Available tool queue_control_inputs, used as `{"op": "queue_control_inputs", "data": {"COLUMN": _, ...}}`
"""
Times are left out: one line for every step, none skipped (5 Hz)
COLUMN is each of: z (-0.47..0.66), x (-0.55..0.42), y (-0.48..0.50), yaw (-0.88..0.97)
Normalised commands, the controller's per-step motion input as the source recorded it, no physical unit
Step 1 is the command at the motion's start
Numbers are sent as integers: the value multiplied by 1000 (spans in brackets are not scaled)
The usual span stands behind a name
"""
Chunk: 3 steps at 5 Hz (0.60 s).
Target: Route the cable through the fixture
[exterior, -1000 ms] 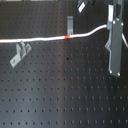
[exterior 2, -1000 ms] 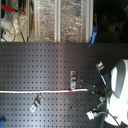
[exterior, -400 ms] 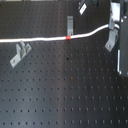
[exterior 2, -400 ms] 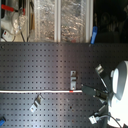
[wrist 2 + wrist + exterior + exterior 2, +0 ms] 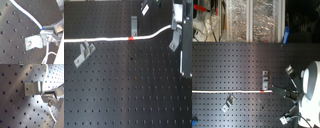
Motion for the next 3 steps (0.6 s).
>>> {"op": "queue_control_inputs", "data": {"z": 94, "x": -199, "y": -161, "yaw": 0}}
{"op": "queue_control_inputs", "data": {"z": 85, "x": -259, "y": -195, "yaw": 0}}
{"op": "queue_control_inputs", "data": {"z": 0, "x": 2, "y": 11, "yaw": 0}}
